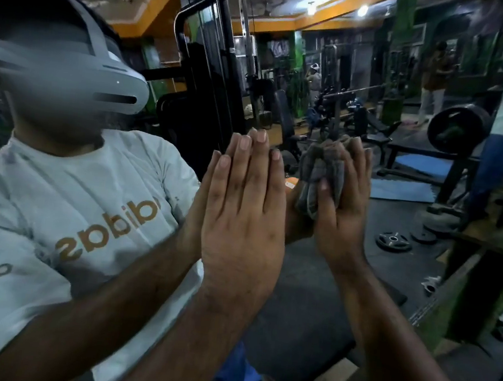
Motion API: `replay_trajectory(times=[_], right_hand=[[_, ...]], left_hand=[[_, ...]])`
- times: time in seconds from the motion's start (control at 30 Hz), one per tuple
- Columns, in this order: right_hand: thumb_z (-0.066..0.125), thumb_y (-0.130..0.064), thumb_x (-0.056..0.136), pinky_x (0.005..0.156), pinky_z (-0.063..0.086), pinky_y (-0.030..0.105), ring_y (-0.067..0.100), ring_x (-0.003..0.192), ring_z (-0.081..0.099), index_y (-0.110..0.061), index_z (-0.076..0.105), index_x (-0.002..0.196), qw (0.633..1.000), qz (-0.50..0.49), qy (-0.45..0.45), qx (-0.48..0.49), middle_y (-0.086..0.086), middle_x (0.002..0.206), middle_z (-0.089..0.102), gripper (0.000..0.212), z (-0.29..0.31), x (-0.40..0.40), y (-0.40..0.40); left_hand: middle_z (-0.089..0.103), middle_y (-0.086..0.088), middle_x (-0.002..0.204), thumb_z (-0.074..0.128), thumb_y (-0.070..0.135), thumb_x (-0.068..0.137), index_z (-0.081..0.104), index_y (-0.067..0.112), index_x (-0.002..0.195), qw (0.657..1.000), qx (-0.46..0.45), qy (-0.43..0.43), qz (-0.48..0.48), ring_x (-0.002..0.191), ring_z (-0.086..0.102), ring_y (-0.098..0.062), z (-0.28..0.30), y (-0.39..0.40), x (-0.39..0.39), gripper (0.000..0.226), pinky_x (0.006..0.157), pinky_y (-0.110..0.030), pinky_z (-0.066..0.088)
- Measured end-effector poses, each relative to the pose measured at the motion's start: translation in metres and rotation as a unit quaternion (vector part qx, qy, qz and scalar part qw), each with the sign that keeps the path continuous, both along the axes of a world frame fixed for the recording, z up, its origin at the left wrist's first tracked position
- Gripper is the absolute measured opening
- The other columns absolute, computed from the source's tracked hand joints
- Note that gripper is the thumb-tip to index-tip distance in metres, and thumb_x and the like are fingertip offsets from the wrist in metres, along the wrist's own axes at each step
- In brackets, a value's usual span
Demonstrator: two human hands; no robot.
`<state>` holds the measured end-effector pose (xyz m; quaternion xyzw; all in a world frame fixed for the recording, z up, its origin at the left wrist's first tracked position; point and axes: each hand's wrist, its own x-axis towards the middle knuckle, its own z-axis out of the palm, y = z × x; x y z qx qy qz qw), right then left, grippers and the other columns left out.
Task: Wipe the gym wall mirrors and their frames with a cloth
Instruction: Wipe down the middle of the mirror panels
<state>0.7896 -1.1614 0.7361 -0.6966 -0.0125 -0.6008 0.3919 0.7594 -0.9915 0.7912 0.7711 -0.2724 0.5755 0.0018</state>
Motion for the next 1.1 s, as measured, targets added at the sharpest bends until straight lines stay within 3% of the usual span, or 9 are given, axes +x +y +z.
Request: replay_trajectory(times=[0.1, 0.27, 0.43, 0.53, 0.67, 0.77, 0.87, 1.03, 1.1], right_hand=[[0.047, -0.027, 0.107, 0.127, 0.013, 0.062, 0.023, 0.162, 0.004, -0.018, 0.037, 0.160, 1.000, 0.023, 0.013, 0.017, 0.004, 0.173, 0.019, 0.054, 0.029, -0.001, -0.012], [0.047, -0.024, 0.107, 0.121, 0.018, 0.072, 0.036, 0.159, 0.014, -0.018, 0.037, 0.157, 0.975, 0.024, -0.025, -0.221, 0.014, 0.167, 0.026, 0.051, 0.011, 0.005, -0.044], [0.047, -0.026, 0.106, 0.125, 0.013, 0.065, 0.022, 0.162, 0.002, -0.031, 0.035, 0.158, 0.998, 0.030, 0.022, -0.040, 0.003, 0.172, 0.018, 0.054, 0.025, 0.008, -0.070], [0.046, -0.026, 0.106, 0.128, 0.007, 0.061, 0.028, 0.162, 0.003, -0.021, 0.037, 0.158, 0.992, 0.037, 0.006, -0.122, 0.009, 0.172, 0.020, 0.053, 0.049, 0.007, -0.071], [0.040, -0.030, 0.109, 0.123, 0.016, 0.068, 0.034, 0.159, 0.016, -0.017, 0.041, 0.155, 0.976, 0.016, -0.025, -0.215, 0.015, 0.166, 0.030, 0.047, 0.012, 0.020, -0.111], [0.047, -0.027, 0.107, 0.121, 0.018, 0.069, 0.029, 0.161, 0.010, -0.021, 0.037, 0.158, 0.992, 0.008, 0.010, -0.124, 0.011, 0.170, 0.025, 0.052, -0.008, 0.024, -0.149], [0.044, -0.032, 0.106, 0.126, 0.012, 0.064, 0.020, 0.162, -0.001, -0.031, 0.031, 0.161, 0.998, 0.029, 0.050, 0.003, 0.001, 0.174, 0.014, 0.056, 0.021, 0.022, -0.158], [0.042, -0.032, 0.108, 0.124, 0.010, 0.069, 0.030, 0.161, 0.004, -0.019, 0.030, 0.161, 0.983, 0.040, 0.025, -0.175, 0.007, 0.172, 0.015, 0.056, 0.007, 0.024, -0.171], [0.045, -0.027, 0.107, 0.123, 0.012, 0.070, 0.029, 0.161, 0.006, -0.019, 0.029, 0.161, 0.981, 0.025, 0.034, -0.190, 0.008, 0.172, 0.016, 0.057, -0.016, 0.027, -0.197]], left_hand=[[0.021, -0.021, 0.164, 0.056, 0.020, 0.100, 0.032, 0.000, 0.156, 0.999, -0.049, -0.008, 0.003, 0.154, 0.016, -0.034, 0.005, -0.025, 0.002, 0.064, 0.127, -0.046, 0.011], [0.018, -0.022, 0.165, 0.058, 0.025, 0.097, 0.025, -0.002, 0.157, 0.998, -0.058, 0.015, 0.024, 0.155, 0.013, -0.036, 0.002, -0.050, 0.005, 0.073, 0.127, -0.050, 0.011], [0.024, -0.020, 0.164, 0.057, 0.015, 0.098, 0.032, 0.000, 0.156, 1.000, -0.020, 0.003, 0.020, 0.153, 0.022, -0.034, -0.006, -0.082, 0.014, 0.065, 0.126, -0.048, 0.016], [0.023, -0.020, 0.164, 0.051, 0.009, 0.097, 0.030, 0.000, 0.156, 0.999, -0.029, 0.010, 0.018, 0.154, 0.020, -0.033, -0.006, -0.099, 0.014, 0.064, 0.127, -0.047, 0.014], [0.023, -0.020, 0.165, 0.059, 0.015, 0.097, 0.027, 0.000, 0.157, 0.998, -0.042, 0.018, 0.035, 0.154, 0.019, -0.033, -0.009, -0.127, 0.016, 0.070, 0.127, -0.046, 0.013], [0.024, -0.020, 0.164, 0.058, 0.018, 0.099, 0.029, 0.000, 0.157, 0.999, -0.023, 0.008, 0.044, 0.153, 0.022, -0.033, -0.014, -0.147, 0.019, 0.067, 0.126, -0.046, 0.016], [0.024, -0.021, 0.164, 0.054, 0.014, 0.098, 0.029, 0.000, 0.156, 0.999, -0.010, 0.009, 0.048, 0.153, 0.022, -0.033, -0.012, -0.169, 0.024, 0.065, 0.126, -0.047, 0.018], [0.022, -0.018, 0.165, 0.047, 0.012, 0.100, 0.029, 0.001, 0.157, 0.999, -0.013, 0.033, 0.028, 0.154, 0.019, -0.032, -0.013, -0.203, 0.028, 0.061, 0.126, -0.047, 0.017], [0.022, -0.017, 0.166, 0.053, 0.011, 0.099, 0.029, 0.002, 0.157, 0.999, -0.012, 0.045, 0.022, 0.155, 0.019, -0.032, -0.018, -0.213, 0.028, 0.063, 0.126, -0.046, 0.015]])
